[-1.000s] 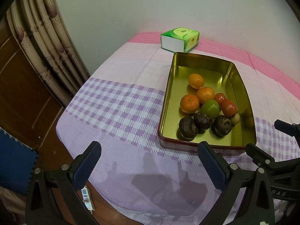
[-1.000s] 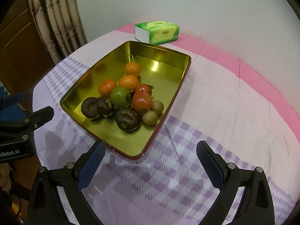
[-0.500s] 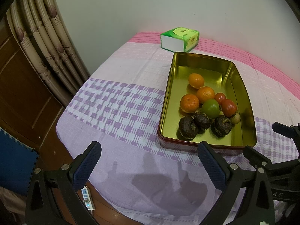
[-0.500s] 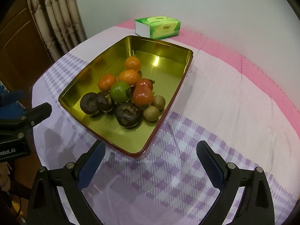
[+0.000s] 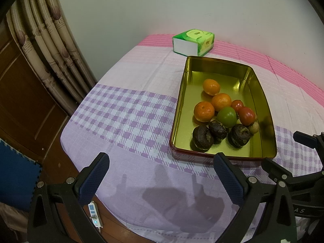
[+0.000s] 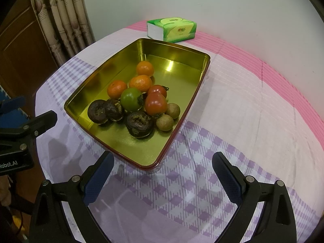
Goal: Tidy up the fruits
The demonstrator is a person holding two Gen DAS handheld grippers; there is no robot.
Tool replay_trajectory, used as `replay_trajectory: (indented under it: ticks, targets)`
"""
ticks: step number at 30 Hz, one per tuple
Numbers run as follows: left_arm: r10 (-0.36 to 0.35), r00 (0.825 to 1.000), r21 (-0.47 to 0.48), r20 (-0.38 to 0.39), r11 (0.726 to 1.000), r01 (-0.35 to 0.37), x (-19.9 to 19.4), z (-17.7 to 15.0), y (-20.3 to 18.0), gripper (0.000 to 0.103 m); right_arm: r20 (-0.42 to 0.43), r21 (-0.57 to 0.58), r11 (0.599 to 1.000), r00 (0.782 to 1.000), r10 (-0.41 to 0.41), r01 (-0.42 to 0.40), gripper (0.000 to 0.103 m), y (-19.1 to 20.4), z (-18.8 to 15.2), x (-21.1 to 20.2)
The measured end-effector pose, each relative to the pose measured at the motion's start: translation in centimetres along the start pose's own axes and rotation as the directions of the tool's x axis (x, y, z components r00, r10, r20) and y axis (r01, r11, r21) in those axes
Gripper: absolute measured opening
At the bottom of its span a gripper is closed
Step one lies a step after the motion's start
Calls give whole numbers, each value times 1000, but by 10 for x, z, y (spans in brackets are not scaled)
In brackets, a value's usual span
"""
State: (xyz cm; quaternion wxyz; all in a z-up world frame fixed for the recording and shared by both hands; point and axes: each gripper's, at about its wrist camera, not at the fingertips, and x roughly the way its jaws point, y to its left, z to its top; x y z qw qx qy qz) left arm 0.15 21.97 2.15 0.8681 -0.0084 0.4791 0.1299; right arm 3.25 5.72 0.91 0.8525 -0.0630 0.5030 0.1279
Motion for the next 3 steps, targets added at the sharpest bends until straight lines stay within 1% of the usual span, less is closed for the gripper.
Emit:
replay_trajectory:
  ticks: [3]
  targets:
    - [-4,1000,9,2,1000,4,0,-2,0,102,-1,1,1000,1000,0,0,97,0,0,0]
